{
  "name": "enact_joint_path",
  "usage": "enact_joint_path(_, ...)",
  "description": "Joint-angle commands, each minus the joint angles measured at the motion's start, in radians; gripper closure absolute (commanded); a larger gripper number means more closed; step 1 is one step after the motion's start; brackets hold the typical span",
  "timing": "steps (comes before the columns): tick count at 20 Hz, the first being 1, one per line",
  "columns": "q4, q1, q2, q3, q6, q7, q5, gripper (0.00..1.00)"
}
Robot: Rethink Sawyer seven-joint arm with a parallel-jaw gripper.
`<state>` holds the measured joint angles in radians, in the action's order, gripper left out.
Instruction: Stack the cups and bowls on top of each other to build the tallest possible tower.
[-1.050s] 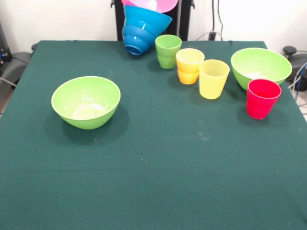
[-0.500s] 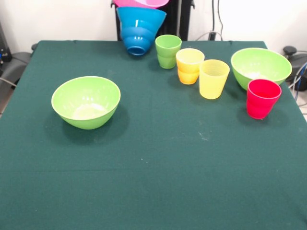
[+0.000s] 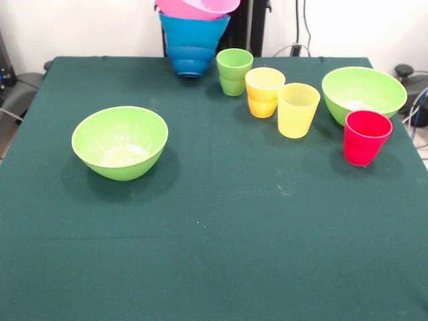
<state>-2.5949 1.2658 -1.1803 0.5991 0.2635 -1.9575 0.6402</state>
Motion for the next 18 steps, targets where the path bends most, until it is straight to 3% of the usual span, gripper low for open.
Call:
enact_joint_path(1,-0.045,-0.056,0.061,0.163,-0.019,0.023,-0.102,1.0)
enact_joint_path(7,-0.046,-0.074,0.075,0.16,-0.045,-0.008,-0.094,1.0)
enact_joint_path(18,-0.052,-0.028,0.056,0.193,-0.055,0.0,-0.077,1.0)
